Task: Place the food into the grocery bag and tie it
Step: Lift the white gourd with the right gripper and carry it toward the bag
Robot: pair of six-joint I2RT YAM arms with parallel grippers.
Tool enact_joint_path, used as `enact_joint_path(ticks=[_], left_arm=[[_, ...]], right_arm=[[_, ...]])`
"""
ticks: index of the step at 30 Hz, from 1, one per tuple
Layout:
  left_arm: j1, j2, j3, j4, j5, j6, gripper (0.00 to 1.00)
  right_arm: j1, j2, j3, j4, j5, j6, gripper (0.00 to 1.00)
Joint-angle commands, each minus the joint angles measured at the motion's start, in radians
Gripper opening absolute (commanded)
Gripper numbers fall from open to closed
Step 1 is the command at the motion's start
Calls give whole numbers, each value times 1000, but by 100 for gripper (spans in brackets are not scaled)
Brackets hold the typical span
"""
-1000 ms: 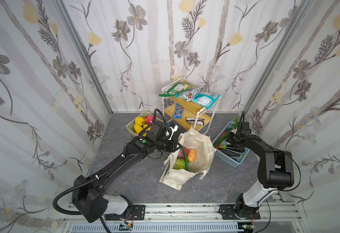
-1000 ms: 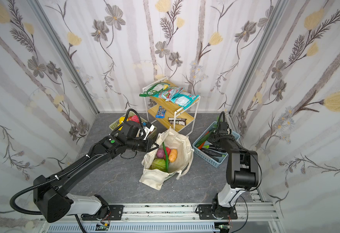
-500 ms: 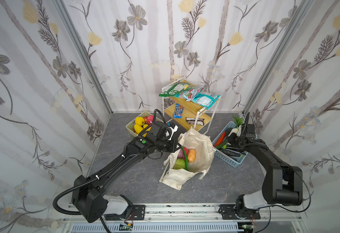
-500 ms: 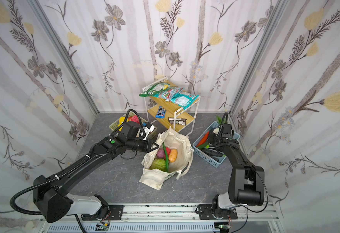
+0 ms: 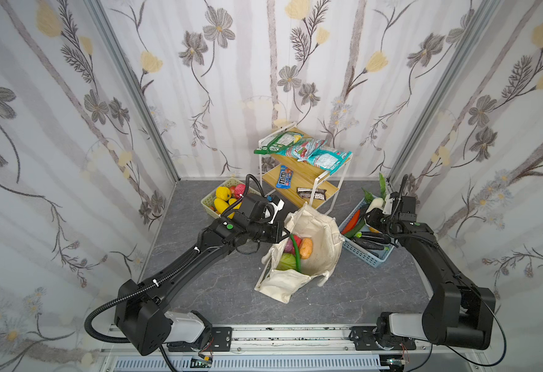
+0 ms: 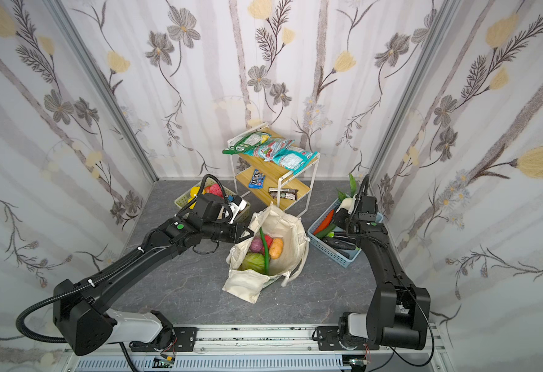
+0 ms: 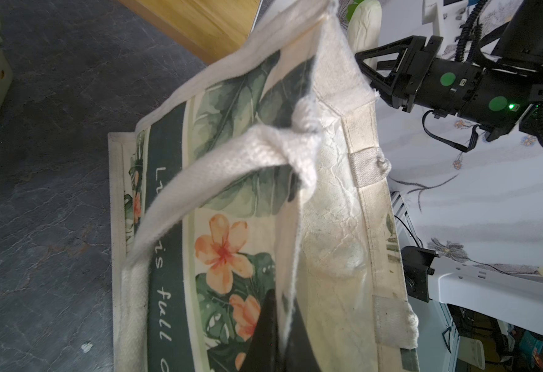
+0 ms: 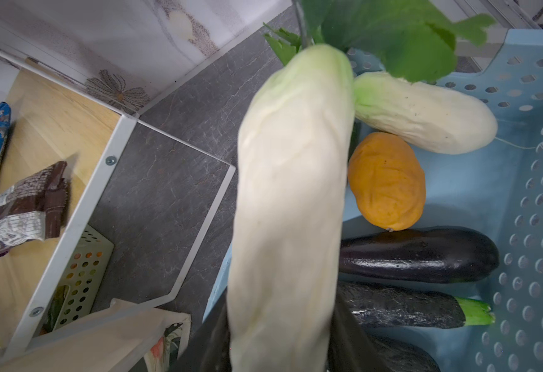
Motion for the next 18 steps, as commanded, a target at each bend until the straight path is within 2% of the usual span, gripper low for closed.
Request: enact_joint_path(ticks=[1,18], left_arm=[[1,-5,1,27,6,1,0],[0,9,18,10,6,-5,0]], right_arm=[[5,-34,-7,0,-48,-12,41],[133,-303,-18,-72,-145,11,43]])
